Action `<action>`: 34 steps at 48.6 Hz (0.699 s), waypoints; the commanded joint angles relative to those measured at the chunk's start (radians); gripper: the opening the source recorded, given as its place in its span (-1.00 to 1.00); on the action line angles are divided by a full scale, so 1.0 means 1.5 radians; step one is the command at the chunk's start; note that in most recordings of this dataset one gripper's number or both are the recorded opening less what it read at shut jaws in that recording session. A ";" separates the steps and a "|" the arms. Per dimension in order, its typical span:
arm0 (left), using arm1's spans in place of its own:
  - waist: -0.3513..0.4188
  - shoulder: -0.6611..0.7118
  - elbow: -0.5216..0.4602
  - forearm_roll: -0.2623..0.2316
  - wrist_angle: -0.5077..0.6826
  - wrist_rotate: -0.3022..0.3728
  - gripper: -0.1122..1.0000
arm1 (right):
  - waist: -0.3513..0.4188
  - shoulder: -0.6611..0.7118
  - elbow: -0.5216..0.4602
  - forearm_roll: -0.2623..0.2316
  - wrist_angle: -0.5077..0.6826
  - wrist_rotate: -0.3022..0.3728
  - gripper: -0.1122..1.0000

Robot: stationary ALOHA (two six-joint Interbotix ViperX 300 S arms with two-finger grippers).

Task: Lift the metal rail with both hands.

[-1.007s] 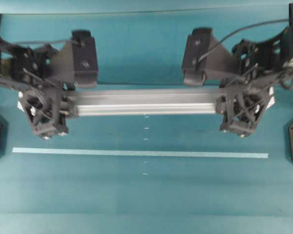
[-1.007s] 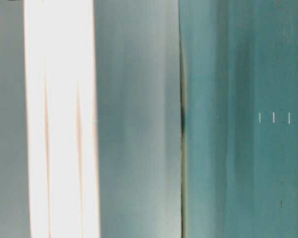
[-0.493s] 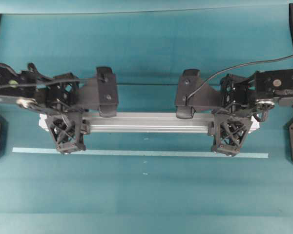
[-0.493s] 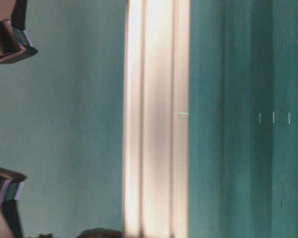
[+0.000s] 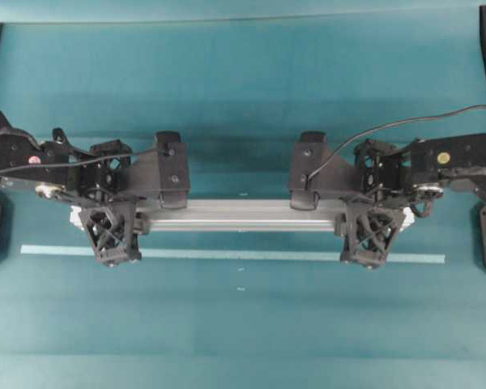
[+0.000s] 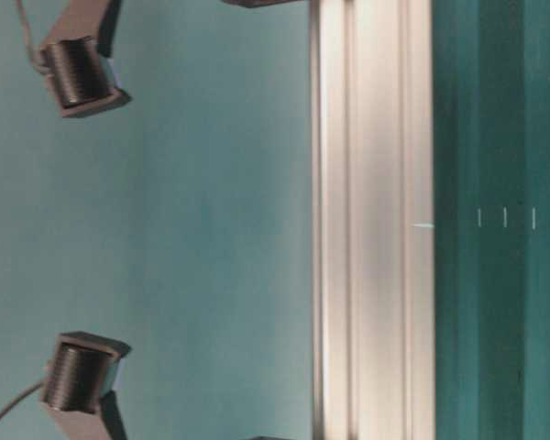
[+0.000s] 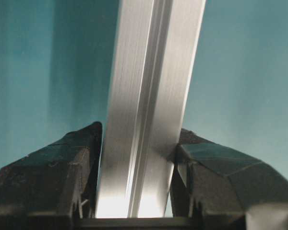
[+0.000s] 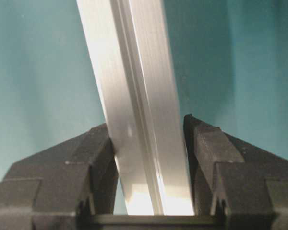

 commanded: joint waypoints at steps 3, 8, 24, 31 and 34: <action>0.008 0.004 0.002 -0.002 -0.027 -0.040 -0.21 | 0.019 0.014 0.011 0.006 -0.031 0.003 -0.04; 0.008 0.015 0.007 -0.002 -0.037 -0.040 -0.21 | 0.033 0.030 0.017 0.007 -0.057 0.004 -0.04; 0.003 0.056 0.016 -0.002 -0.086 -0.061 -0.21 | 0.045 0.062 0.018 0.007 -0.095 0.006 -0.07; -0.001 0.071 0.016 -0.002 -0.094 -0.062 -0.21 | 0.045 0.071 0.024 0.007 -0.097 0.006 -0.08; -0.006 0.074 0.017 -0.002 -0.095 -0.063 -0.21 | 0.045 0.071 0.028 0.006 -0.100 0.005 -0.08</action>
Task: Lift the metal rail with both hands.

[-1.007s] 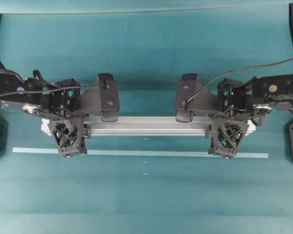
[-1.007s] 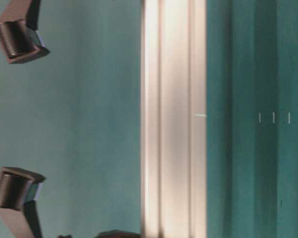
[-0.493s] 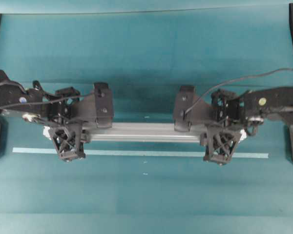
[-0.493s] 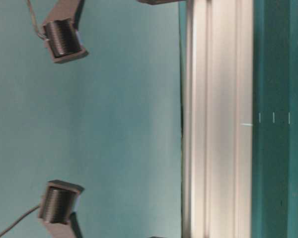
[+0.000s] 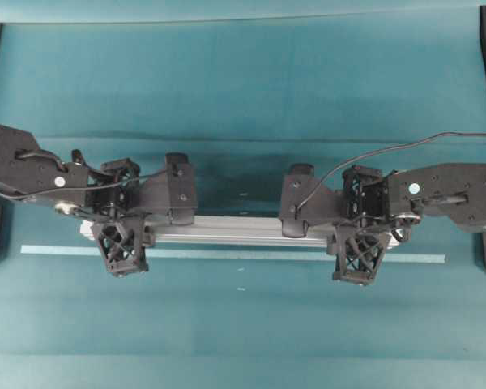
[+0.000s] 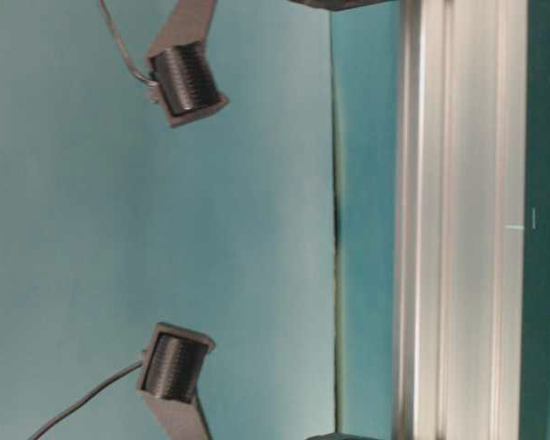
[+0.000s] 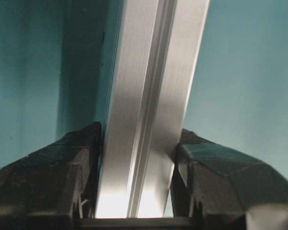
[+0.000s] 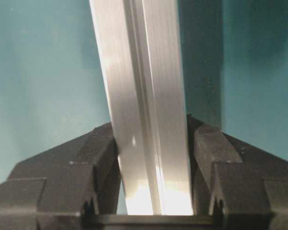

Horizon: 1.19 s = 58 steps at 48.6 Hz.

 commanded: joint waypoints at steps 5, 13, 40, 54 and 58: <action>-0.004 -0.001 0.001 -0.001 -0.024 -0.050 -0.21 | 0.014 -0.001 0.006 0.006 -0.022 -0.001 -0.08; -0.011 -0.001 0.018 -0.001 -0.048 -0.051 -0.21 | 0.015 -0.001 0.021 0.007 -0.038 0.002 -0.08; -0.009 0.026 0.016 -0.001 -0.071 -0.049 -0.21 | 0.014 0.012 0.021 0.005 -0.058 0.000 -0.08; -0.006 0.026 0.018 -0.001 -0.071 -0.043 -0.21 | 0.007 0.016 0.021 0.004 -0.067 -0.001 -0.08; -0.003 0.026 0.018 -0.001 -0.071 -0.044 -0.21 | 0.007 0.016 0.021 0.003 -0.067 -0.002 -0.08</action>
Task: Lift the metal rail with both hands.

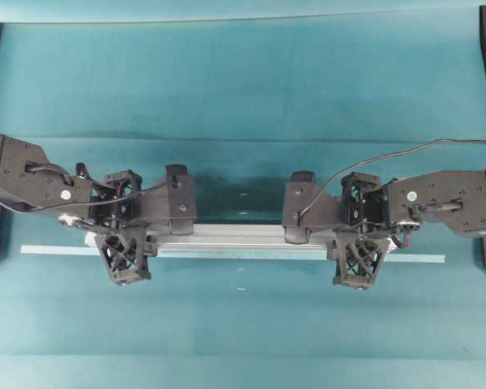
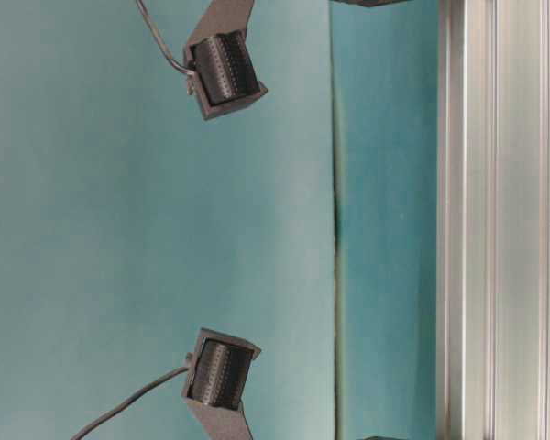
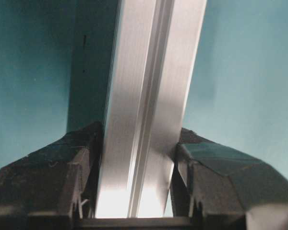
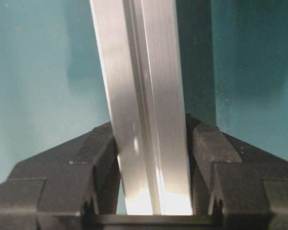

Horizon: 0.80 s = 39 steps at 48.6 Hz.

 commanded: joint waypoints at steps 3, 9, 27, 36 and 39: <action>0.017 -0.005 -0.009 -0.002 -0.006 -0.025 -0.21 | 0.002 -0.002 -0.006 0.001 -0.009 0.001 -0.08; 0.021 -0.004 -0.008 -0.002 -0.006 -0.022 -0.21 | -0.002 -0.001 -0.006 0.001 -0.011 0.001 -0.08; 0.021 -0.005 -0.003 -0.002 -0.016 -0.017 -0.21 | -0.002 0.007 -0.006 0.003 -0.012 0.003 -0.08; 0.020 -0.007 0.004 -0.002 -0.050 -0.018 -0.21 | -0.002 0.010 -0.006 0.005 -0.013 0.004 -0.08; 0.020 -0.007 0.006 -0.002 -0.058 -0.018 -0.21 | -0.002 0.010 -0.006 0.005 -0.014 0.004 -0.08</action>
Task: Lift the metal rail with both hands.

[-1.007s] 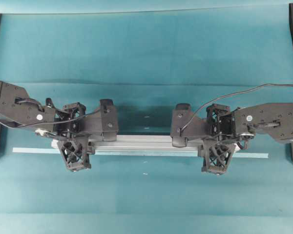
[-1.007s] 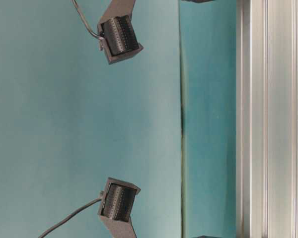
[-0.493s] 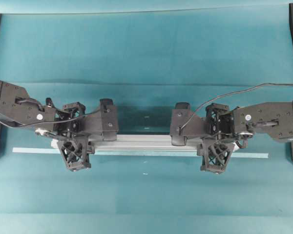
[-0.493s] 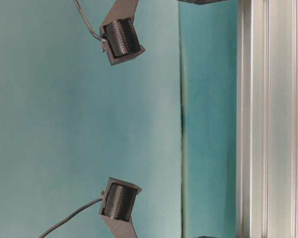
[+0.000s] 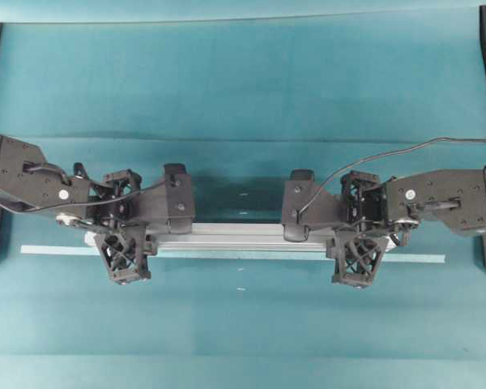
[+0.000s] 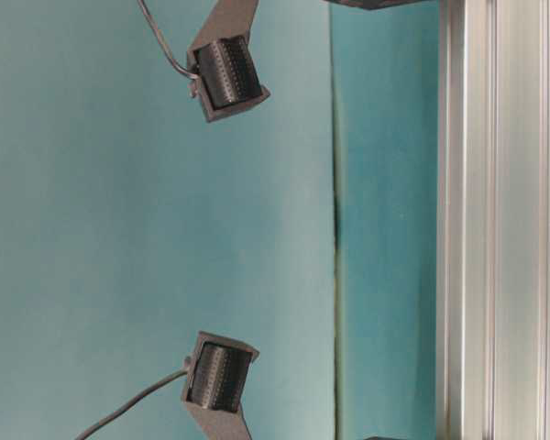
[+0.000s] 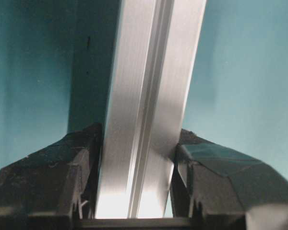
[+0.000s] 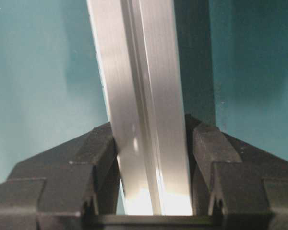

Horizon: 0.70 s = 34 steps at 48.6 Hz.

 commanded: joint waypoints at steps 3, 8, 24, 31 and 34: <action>0.017 -0.004 -0.005 -0.002 -0.029 -0.018 -0.21 | 0.003 0.004 -0.005 0.005 -0.013 0.005 -0.08; 0.017 -0.004 -0.005 -0.002 -0.030 -0.018 -0.21 | 0.003 0.004 -0.006 0.006 -0.013 0.005 -0.08; 0.016 -0.004 -0.005 -0.002 -0.034 -0.021 -0.21 | 0.006 0.005 -0.008 0.007 -0.014 0.004 -0.08; 0.014 -0.005 -0.005 -0.002 -0.038 -0.018 0.33 | 0.008 0.005 -0.008 0.007 -0.015 0.004 0.46; 0.013 -0.005 -0.004 -0.002 -0.045 -0.017 0.64 | 0.009 0.005 -0.007 0.007 -0.014 0.004 0.71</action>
